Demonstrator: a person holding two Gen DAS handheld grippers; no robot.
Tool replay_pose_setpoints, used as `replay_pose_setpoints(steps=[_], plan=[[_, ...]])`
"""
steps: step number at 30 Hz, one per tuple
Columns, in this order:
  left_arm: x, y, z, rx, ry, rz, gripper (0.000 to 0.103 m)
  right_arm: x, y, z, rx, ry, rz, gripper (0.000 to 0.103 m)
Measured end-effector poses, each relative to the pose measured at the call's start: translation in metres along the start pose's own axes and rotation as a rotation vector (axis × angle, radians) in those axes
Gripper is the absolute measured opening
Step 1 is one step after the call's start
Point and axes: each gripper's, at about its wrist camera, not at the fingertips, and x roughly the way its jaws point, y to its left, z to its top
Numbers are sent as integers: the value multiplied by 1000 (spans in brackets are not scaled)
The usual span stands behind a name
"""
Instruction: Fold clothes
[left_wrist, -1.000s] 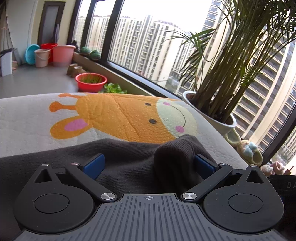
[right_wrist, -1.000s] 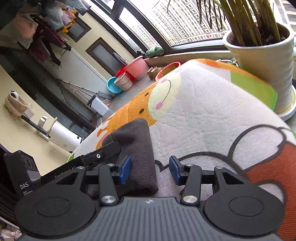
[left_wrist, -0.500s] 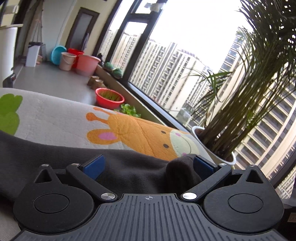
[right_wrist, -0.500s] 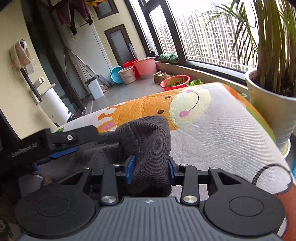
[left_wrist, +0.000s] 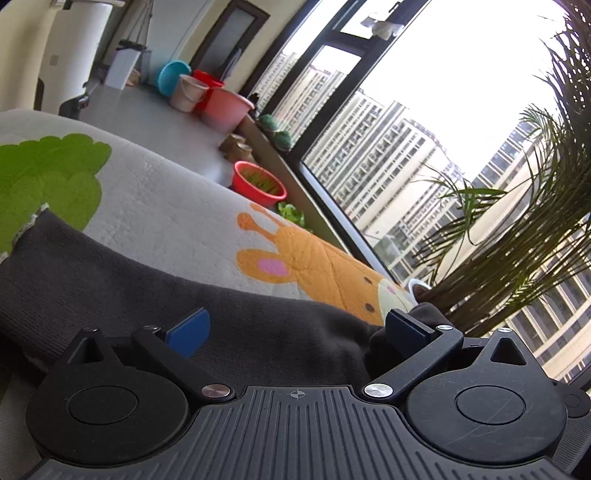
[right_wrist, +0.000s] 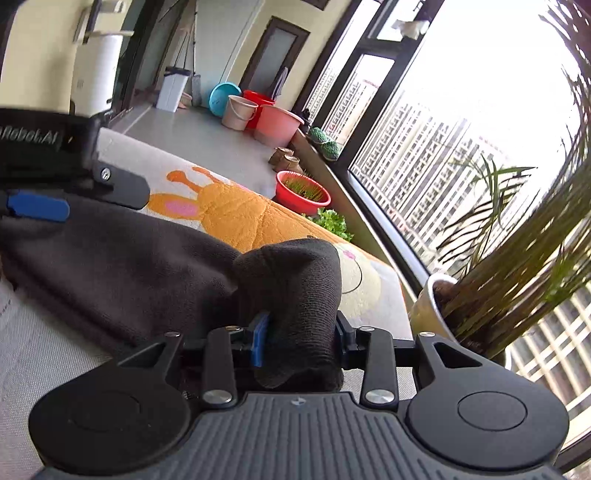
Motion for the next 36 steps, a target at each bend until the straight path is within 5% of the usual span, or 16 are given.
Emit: replay_pose_setpoints(steps=[6,16,22,25,29,36], plan=[[3,0,-1,35,1,8,103,-12,33,3,-136,-82,-19,34],[4,5,2,39,-1,-31,103,-24,41,-17,-74,-191,58,36],[3,-38,4,246,15,-133,103,-30,32,-24,-25,-234,175,40],[13,-65,-3,422,19,-22,103,-30,33,-25,-33,-253,196,42],[28,-68,-11,532,23,75,103,-31,18,-30,54,-257,249,45],[28,-52,-9,506,-2,99,103,-33,-50,-43,431,-193,487,50]])
